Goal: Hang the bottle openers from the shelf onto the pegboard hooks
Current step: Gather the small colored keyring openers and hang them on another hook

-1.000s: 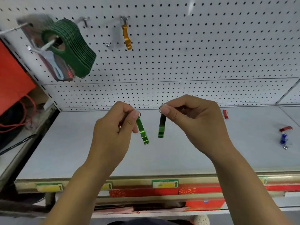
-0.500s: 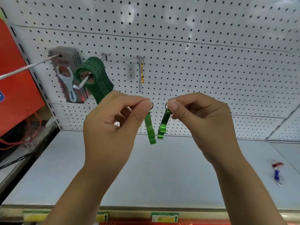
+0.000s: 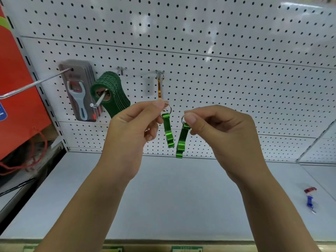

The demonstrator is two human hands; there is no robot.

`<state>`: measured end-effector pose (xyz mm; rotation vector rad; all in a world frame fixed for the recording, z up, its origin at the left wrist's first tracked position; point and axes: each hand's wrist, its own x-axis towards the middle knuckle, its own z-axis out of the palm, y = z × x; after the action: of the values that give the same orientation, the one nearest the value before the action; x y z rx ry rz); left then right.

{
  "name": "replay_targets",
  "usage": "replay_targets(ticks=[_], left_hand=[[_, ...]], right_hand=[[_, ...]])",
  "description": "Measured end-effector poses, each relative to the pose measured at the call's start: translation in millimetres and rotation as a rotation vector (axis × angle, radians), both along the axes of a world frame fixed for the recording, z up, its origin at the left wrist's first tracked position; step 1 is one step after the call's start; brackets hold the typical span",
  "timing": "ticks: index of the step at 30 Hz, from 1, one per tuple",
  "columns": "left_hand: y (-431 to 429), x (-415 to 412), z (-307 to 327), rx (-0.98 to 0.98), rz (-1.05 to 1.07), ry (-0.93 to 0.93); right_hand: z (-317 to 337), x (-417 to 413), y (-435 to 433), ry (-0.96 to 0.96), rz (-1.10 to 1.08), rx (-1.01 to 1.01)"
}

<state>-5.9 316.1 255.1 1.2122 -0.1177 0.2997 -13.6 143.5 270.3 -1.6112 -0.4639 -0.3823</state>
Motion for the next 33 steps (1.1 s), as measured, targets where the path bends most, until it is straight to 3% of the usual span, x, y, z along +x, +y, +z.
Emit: replay_targets(ticks=[12,16,25,33], left_hand=[[11,-2,-7,0.183,0.237,-0.174],[12,-10,-7,0.313,0.202,-0.233],[9,-3,-18,0.367,0.195,-0.225],[11,12,-20,0.426,0.232,-0.299]], right_hand=[[7,7,23,-0.003,-0.021,-0.026],[5,10,33,-0.016,-0.024,-0.057],[-6,16,45,0.007,-0.138,-0.082],[-10,4,36,-0.117,-0.182,-0.112]])
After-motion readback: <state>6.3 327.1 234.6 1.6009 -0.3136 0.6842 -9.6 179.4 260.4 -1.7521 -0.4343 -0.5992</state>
